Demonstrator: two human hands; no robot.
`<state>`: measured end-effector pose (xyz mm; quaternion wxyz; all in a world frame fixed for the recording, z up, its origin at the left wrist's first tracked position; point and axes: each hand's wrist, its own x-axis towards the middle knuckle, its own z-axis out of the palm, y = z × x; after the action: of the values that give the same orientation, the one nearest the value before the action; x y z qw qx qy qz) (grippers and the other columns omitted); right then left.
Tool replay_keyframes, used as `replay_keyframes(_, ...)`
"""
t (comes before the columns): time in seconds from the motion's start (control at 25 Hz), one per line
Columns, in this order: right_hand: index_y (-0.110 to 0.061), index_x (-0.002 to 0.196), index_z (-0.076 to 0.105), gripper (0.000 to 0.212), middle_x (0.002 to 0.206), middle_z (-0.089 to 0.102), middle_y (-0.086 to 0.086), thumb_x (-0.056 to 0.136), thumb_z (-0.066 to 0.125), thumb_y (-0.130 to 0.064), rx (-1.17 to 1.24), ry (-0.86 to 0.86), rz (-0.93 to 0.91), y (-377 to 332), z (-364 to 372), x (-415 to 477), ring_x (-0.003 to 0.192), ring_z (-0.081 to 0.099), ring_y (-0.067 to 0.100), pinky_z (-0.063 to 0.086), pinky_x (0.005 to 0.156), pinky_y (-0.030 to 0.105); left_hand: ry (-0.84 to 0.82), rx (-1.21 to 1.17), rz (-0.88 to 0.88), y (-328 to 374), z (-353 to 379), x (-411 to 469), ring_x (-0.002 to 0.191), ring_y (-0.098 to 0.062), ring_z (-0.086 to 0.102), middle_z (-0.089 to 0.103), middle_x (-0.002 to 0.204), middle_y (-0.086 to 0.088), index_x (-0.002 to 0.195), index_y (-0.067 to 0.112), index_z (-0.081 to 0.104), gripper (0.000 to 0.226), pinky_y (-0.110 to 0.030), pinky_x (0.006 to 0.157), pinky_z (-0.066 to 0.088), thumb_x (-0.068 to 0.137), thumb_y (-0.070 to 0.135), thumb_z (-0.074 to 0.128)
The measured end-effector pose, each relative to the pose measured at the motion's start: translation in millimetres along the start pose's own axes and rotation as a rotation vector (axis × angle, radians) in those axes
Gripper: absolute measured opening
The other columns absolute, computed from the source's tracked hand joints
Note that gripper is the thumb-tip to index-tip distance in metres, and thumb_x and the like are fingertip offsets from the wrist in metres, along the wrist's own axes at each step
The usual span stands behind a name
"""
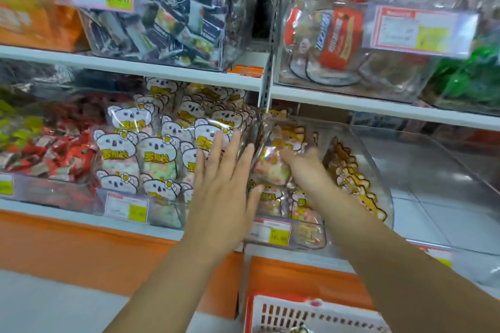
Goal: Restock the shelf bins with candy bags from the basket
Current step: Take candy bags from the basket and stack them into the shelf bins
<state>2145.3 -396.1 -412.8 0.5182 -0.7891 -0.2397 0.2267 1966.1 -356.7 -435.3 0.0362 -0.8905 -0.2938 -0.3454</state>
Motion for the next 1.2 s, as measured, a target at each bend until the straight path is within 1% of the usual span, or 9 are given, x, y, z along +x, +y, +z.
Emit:
replay_keyframes(0.12, -0.01, 0.147, 0.022, 0.095, 0.147, 0.037, 0.01, 0.077, 0.07, -0.053, -0.466, -0.065, -0.09, 14.8, 17.4, 14.0, 0.136, 0.035, 0.031, 0.036, 0.108, 0.038, 0.005, 0.043, 0.04, -5.7, 13.4, 4.4, 0.15, -0.031, 0.003, 0.016, 0.162, -0.007, 0.148, 0.016, 0.034, 0.064, -0.052, 0.118, 0.002, 0.09, 0.036, 0.054)
replay_keyframes(0.24, -0.012, 0.148, 0.02, 0.102, 0.149, 0.036, 0.009, 0.072, 0.074, -0.052, -0.358, -0.113, -0.105, 20.9, 18.1, 20.3, 0.135, 0.038, 0.029, 0.038, 0.109, 0.039, -0.014, 0.054, 0.068, -7.1, 19.4, 4.2, 0.15, -0.032, 0.004, 0.018, 0.162, -0.008, 0.145, 0.016, 0.041, 0.066, -0.056, 0.117, 0.002, 0.085, 0.025, 0.066)
replay_keyframes(0.4, 0.0, 0.137, 0.038, 0.046, 0.137, 0.049, 0.021, 0.098, 0.049, -0.021, -0.154, 0.02, -0.066, -2.0, 12.2, 28.3, 0.119, 0.05, 0.032, 0.042, 0.095, 0.031, -0.031, 0.052, 0.063, -9.2, 20.7, 5.4, 0.15, -0.032, 0.006, 0.021, 0.161, -0.007, 0.143, 0.018, 0.043, 0.074, -0.056, 0.117, 0.003, 0.076, 0.017, 0.072)
replay_keyframes(0.6, 0.005, 0.14, 0.036, 0.041, 0.141, 0.046, 0.023, 0.1, 0.031, 0.002, -0.555, 0.205, -0.187, -24.1, 25.8, 35.9, 0.135, 0.036, 0.04, 0.018, 0.116, 0.039, -0.005, 0.034, 0.069, -10.2, 23.1, 5.8, 0.149, -0.031, 0.01, 0.026, 0.159, -0.007, 0.14, 0.019, 0.047, 0.068, -0.056, 0.117, 0.004, 0.077, 0.018, 0.071)
replay_keyframes(0.68, -0.006, 0.144, 0.034, 0.043, 0.14, 0.048, 0.016, 0.101, 0.035, -0.004, -0.27, 0.072, -0.121, -18.4, 25.2, 38.4, 0.131, 0.042, 0.035, 0.032, 0.11, 0.026, -0.003, 0.023, 0.076, -10.0, 22.9, 5.6, 0.149, -0.031, 0.01, 0.027, 0.159, -0.007, 0.14, 0.018, 0.047, 0.063, -0.057, 0.117, 0.004, 0.08, 0.019, 0.065)
replay_keyframes(0.76, -0.017, 0.146, 0.033, 0.045, 0.137, 0.051, 0.012, 0.101, 0.04, -0.014, 0.065, 0.033, -0.08, -12.9, 22.9, 41.3, 0.124, 0.05, 0.03, 0.042, 0.084, 0.018, 0.001, 0.01, 0.077, -10.4, 22.2, 5.5, 0.149, -0.031, 0.01, 0.028, 0.158, -0.007, 0.14, 0.017, 0.047, 0.059, -0.057, 0.117, 0.004, 0.083, 0.021, 0.06)
replay_keyframes(0.92, -0.012, 0.128, 0.053, 0.034, 0.12, 0.063, 0.013, 0.095, 0.053, -0.023, -0.249, 0.106, -0.129, -5.4, 0.1, 23.4, 0.101, 0.061, 0.032, 0.05, 0.085, 0.037, -0.012, -0.02, 0.076, -10.6, 19.0, 3.9, 0.15, -0.03, 0.009, 0.029, 0.158, -0.007, 0.14, 0.016, 0.047, 0.06, -0.056, 0.118, 0.003, 0.082, 0.018, 0.066)
replay_keyframes(1.08, -0.006, 0.115, 0.058, 0.047, 0.106, 0.067, 0.012, 0.081, 0.073, -0.034, -0.747, -0.166, -0.026, -5.1, -15.7, -5.8, 0.09, 0.062, 0.024, 0.045, 0.064, 0.028, -0.023, -0.038, 0.083, -10.8, 13.5, 2.5, 0.15, -0.029, 0.01, 0.031, 0.157, -0.006, 0.139, 0.017, 0.048, 0.06, -0.055, 0.119, 0.002, 0.082, 0.017, 0.066)
replay_keyframes(1.2, -0.005, 0.13, 0.046, 0.065, 0.121, 0.06, 0.011, 0.078, 0.078, -0.028, -0.769, -0.131, -0.065, 6.1, -7.0, -11.3, 0.103, 0.062, 0.025, 0.048, 0.072, 0.026, -0.018, -0.078, 0.077, -7.4, 7.5, 0.7, 0.15, -0.029, 0.009, 0.032, 0.157, -0.005, 0.14, 0.019, 0.046, 0.063, -0.054, 0.12, 0.001, 0.081, 0.015, 0.068)
